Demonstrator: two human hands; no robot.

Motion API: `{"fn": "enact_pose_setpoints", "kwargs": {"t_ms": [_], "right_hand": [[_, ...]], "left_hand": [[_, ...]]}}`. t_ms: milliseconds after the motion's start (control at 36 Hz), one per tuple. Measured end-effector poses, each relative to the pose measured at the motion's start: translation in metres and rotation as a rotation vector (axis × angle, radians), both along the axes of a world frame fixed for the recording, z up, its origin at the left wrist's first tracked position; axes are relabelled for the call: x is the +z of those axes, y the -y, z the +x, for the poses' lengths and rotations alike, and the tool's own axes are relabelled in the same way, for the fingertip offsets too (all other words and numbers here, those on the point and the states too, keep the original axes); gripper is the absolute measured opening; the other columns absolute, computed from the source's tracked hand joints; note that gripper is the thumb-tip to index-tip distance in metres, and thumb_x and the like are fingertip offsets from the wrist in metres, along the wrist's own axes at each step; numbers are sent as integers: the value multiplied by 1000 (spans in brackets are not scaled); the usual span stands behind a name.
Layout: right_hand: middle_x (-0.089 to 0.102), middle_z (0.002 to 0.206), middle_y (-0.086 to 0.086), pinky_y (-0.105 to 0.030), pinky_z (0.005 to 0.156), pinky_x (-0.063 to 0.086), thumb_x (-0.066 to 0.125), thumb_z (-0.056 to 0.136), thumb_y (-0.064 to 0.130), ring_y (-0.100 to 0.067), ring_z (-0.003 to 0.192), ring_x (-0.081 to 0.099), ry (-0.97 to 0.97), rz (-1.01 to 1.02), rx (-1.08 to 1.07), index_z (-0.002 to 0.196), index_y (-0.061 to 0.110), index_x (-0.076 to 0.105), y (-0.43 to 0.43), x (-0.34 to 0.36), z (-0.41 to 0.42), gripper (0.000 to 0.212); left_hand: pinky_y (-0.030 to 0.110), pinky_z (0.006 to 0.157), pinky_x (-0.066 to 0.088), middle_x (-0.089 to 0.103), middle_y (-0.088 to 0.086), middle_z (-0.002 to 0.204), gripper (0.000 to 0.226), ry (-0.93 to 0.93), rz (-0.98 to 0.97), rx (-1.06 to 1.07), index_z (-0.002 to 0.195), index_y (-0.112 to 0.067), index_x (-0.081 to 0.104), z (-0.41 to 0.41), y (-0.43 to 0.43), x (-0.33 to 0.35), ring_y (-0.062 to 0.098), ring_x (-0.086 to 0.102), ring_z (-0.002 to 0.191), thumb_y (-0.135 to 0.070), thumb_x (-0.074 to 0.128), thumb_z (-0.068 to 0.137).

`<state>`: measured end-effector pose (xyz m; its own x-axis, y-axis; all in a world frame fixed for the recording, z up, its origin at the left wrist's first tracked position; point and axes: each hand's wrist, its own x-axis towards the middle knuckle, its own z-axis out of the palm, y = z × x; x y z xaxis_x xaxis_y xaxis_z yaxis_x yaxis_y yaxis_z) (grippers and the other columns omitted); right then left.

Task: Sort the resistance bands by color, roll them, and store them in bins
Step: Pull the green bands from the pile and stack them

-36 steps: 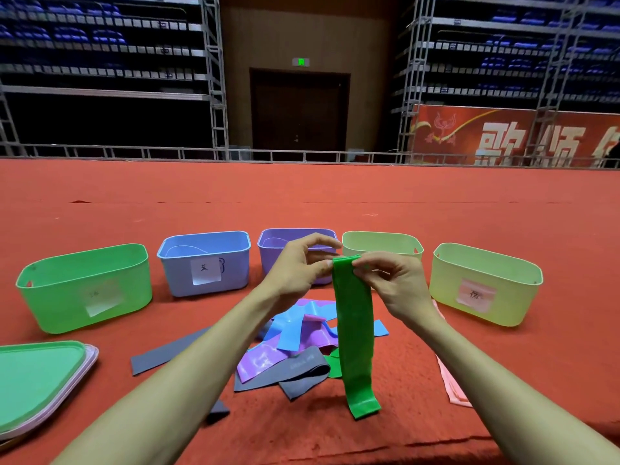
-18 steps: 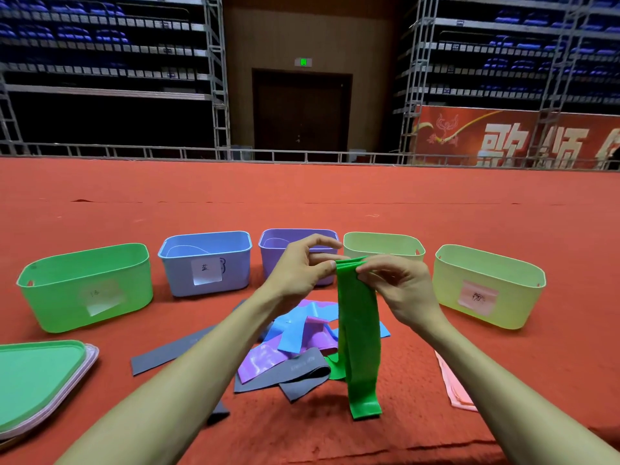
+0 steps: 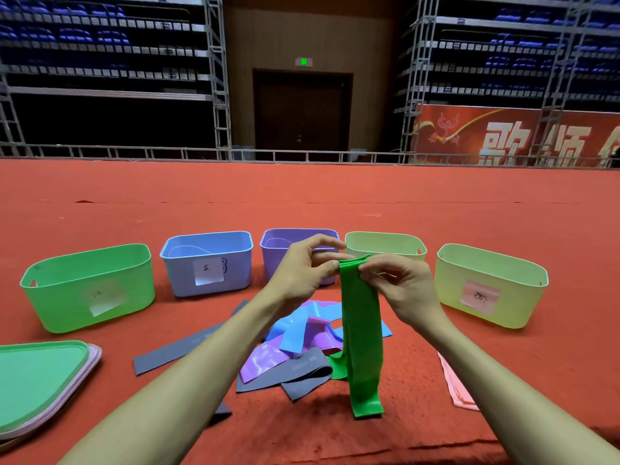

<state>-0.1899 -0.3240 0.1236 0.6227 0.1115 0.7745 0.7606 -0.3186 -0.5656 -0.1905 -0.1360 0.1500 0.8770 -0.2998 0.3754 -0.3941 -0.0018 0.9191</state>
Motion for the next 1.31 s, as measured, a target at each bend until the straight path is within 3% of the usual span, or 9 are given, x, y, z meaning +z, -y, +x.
{"fn": "enact_pose_setpoints", "kwargs": {"t_ms": [472,667,917,1111,1250,1306], "right_hand": [[71,83,20,-19,72,54,67,75,-16,-3,76,68,-40,2,-41,81,29,70,-2,-1,-2,45],[71,78,20,-16,71,53,71,76,-10,-2,73,68,-70,19,-59,77,30,68,-4,-1,-3,41],[71,74,15,-18,69,54,75,73,-8,-3,69,67,-89,29,-61,72,26,65,-6,2,-6,35],[68,83,0,-29,71,58,79,69,-6,-22,76,69,-96,76,-75,71,18,60,-2,1,-3,31],[70,96,-1,-34,76,59,76,71,-10,-18,85,71,-168,114,-59,66,12,53,-2,-1,-1,33],[73,93,-4,-38,78,58,76,71,-9,-19,87,71,-172,97,-63,65,14,53,-2,-1,0,33]], "left_hand": [[35,89,53,71,7,98,26,71,24,6,94,-12,65,-6,0,-4,14,65,94,11,52,89],[21,84,53,73,11,100,17,114,35,15,97,0,66,-8,5,-11,12,70,94,1,72,81],[22,88,54,73,13,98,17,188,67,111,96,1,68,-3,7,-14,16,71,94,6,70,81],[28,84,57,73,13,94,18,217,90,111,95,-2,68,-2,6,-12,17,71,88,9,68,80],[38,85,57,72,15,93,23,200,72,91,90,-8,67,-2,5,-11,20,70,88,12,66,79],[40,86,57,72,15,94,28,200,75,93,87,-14,66,-2,5,-9,20,69,88,13,65,79]]}}
